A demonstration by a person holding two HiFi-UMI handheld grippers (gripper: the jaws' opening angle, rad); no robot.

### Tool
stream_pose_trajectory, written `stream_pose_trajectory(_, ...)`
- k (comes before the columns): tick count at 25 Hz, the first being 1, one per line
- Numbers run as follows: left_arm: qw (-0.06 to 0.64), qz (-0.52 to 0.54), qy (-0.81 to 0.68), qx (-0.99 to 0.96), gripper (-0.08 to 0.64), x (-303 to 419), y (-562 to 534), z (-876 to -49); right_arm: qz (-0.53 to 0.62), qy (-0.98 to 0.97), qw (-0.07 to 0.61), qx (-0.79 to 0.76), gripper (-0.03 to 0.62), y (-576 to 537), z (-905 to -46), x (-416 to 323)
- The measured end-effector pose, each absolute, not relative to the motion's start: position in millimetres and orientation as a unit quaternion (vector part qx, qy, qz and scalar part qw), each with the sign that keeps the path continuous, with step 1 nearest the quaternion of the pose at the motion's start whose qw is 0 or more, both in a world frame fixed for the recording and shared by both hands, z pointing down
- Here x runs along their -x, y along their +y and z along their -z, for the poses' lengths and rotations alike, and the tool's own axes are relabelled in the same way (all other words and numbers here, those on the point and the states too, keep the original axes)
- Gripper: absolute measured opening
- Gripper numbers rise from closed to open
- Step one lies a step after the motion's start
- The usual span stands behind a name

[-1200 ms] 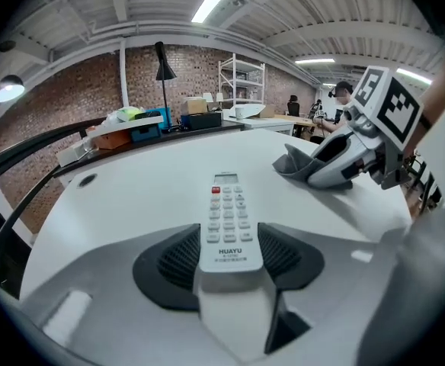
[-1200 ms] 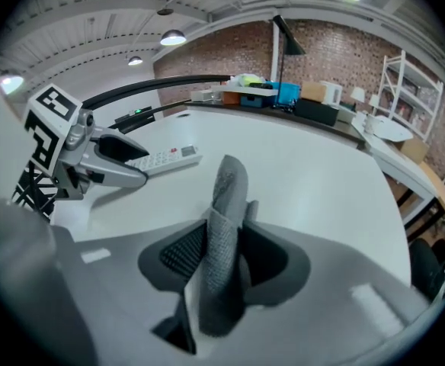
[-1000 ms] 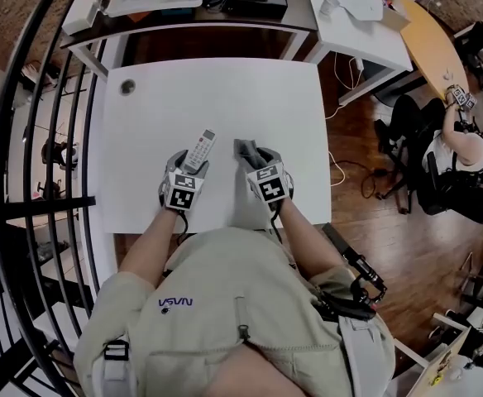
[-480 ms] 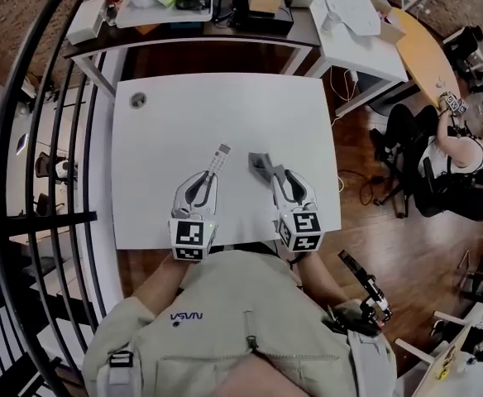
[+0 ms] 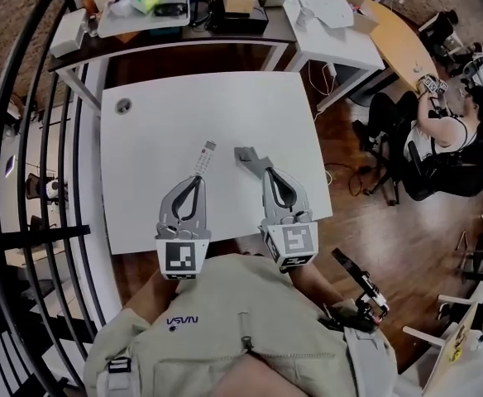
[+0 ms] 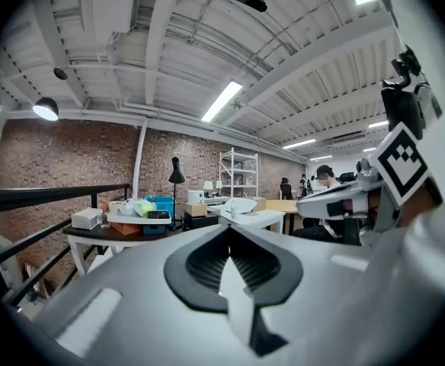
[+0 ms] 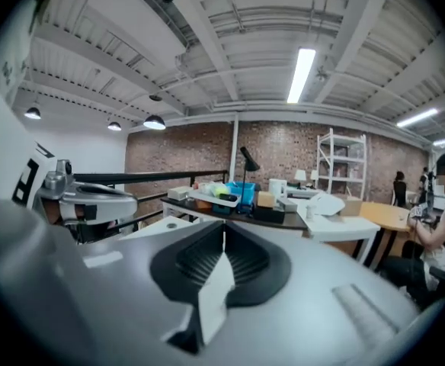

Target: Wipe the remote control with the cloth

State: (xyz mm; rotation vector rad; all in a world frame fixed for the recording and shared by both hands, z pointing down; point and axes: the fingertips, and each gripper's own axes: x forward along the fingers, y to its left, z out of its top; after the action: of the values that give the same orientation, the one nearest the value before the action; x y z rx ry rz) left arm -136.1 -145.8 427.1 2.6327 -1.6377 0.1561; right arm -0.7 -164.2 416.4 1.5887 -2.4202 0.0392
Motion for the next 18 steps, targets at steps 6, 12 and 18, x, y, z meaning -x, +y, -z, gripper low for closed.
stream_pose_trajectory(6, 0.002, -0.036, -0.53, -0.847, 0.005, 93.6, -114.4, -403.6, 0.022, -0.844, 0.095, -0.527, 0.005, -122.2, -380.8, -17.6)
stream_pose_trajectory(12, 0.003, -0.037, -0.537, -0.843, 0.005, 20.3, -58.1, -411.0, 0.05, -0.864, 0.073, -0.495, 0.005, -55.3, -376.1, -66.5)
stream_pose_trajectory(18, 0.001, -0.025, -0.584, -0.811, 0.005, -20.0, 9.7, -394.1, 0.018, -0.88, 0.057, -0.471, 0.005, 0.3, -382.4, -119.6)
